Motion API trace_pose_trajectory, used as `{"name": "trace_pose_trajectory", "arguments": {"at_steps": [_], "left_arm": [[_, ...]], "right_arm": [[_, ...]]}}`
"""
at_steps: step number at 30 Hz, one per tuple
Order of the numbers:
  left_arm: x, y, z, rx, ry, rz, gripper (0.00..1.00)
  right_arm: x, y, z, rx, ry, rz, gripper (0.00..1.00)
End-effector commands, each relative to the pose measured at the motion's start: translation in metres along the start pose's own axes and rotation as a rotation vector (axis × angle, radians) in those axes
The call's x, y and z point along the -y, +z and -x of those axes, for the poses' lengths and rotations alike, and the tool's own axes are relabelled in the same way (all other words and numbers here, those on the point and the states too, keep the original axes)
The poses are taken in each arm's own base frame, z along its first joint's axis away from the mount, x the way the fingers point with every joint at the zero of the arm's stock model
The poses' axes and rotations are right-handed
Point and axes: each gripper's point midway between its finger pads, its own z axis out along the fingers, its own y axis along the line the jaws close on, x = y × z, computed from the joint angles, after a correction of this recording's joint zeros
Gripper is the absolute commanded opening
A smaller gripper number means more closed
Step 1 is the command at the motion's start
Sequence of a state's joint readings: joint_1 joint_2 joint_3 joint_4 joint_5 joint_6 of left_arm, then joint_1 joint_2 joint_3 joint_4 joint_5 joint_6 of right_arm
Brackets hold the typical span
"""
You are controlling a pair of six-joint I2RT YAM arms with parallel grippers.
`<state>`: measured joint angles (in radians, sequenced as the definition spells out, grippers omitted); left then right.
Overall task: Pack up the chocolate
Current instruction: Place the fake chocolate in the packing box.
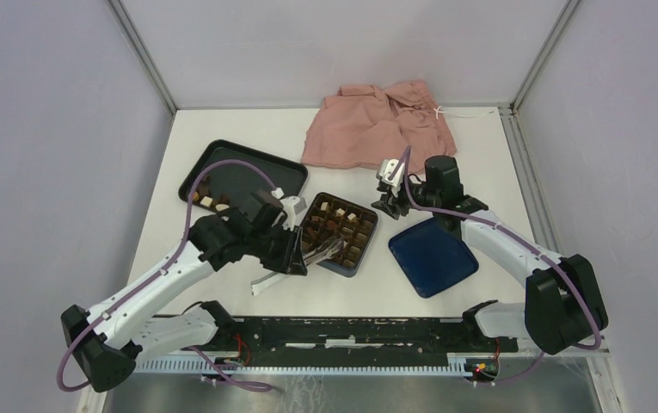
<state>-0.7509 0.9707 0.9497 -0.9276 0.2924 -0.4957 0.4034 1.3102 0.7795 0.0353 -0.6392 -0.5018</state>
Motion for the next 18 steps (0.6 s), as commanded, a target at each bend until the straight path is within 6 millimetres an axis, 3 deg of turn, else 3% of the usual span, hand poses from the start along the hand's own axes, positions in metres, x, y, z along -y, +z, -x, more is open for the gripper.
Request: {"name": "trace_pose_trajectory", "arguments": {"at_steps": [1,10,18], "left_arm": [[0.006,0.002,0.009,0.012,-0.006,0.045,0.02],[-0.003,0.013,0.011,-0.003,0.007,0.112,0.07],[-0.003,0.014,0.013,-0.004,0.015,0.125,0.27]], "right_arm": [[0.01,0.0,0.021,0.053,-0.037,-0.002,0.52],[0.01,-0.001,0.022,0.057,-0.037,-0.001,0.52],[0.011,-0.002,0.023,0.06,-0.036,0.001,0.52]]}}
